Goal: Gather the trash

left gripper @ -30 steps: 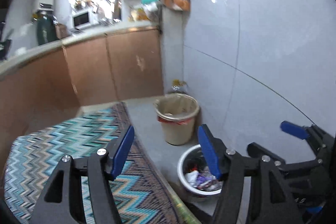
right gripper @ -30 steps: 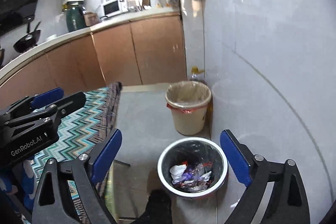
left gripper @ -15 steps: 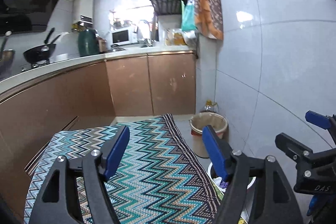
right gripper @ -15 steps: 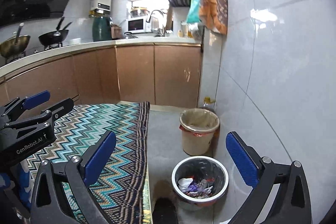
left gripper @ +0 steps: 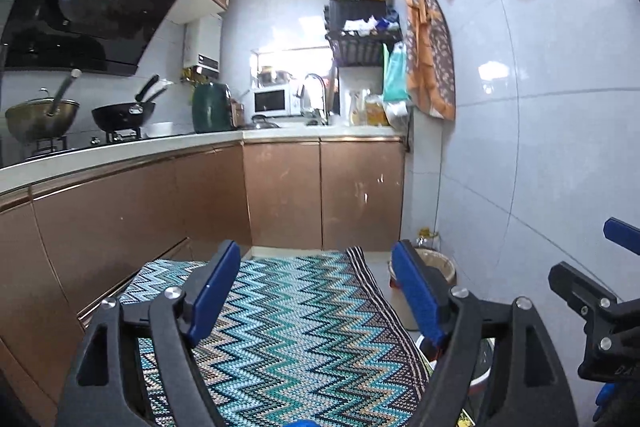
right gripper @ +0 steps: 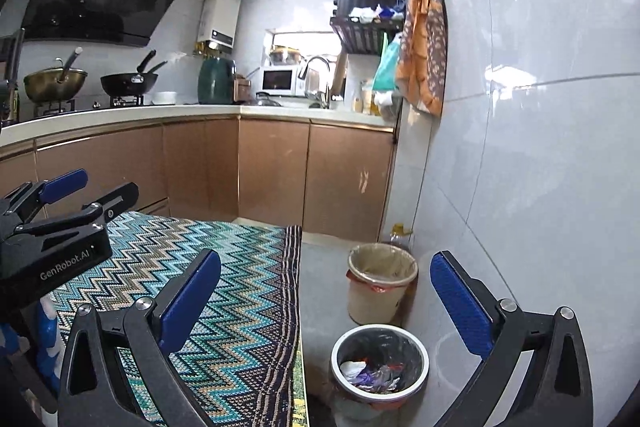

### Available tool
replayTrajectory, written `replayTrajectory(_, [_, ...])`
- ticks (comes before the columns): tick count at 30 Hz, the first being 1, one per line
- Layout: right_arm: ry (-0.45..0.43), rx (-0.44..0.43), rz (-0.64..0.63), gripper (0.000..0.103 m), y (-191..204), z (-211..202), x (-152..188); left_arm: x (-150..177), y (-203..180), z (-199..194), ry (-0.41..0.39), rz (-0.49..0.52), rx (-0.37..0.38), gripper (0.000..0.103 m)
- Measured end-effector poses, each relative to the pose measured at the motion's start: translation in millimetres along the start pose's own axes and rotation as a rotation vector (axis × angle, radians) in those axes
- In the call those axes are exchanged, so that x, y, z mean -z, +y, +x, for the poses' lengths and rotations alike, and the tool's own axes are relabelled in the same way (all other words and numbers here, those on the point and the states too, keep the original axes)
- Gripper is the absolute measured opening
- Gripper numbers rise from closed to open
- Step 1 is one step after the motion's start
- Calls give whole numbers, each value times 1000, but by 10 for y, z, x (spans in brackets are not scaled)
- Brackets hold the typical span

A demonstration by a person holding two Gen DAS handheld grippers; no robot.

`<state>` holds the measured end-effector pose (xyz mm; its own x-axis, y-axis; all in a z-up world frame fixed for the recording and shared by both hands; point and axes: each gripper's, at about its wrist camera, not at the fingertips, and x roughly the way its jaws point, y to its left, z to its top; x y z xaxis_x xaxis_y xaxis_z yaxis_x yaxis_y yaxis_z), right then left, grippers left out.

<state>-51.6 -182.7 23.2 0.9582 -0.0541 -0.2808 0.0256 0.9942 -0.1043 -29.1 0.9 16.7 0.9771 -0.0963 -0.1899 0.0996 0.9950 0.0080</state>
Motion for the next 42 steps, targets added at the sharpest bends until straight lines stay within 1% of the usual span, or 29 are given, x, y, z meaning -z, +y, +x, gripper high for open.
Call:
replayTrajectory(8, [-44,-3,-9,103,36,-196,-31,1,90,-210,-32,-13,-28,77])
replayTrajectory(19, [-91,1,-9,103,24,-392,-46,9,103,-346,-40,-13,-27,77])
replayTrajectory(29, [-115,4,-1,103,3,-515,-59,-27,116,-461,-57,-20,-28,77])
replayTrajectory(42, [-132,2,-4,103,20,-586,-70,-53,181,-505,-63,-33,-28,77])
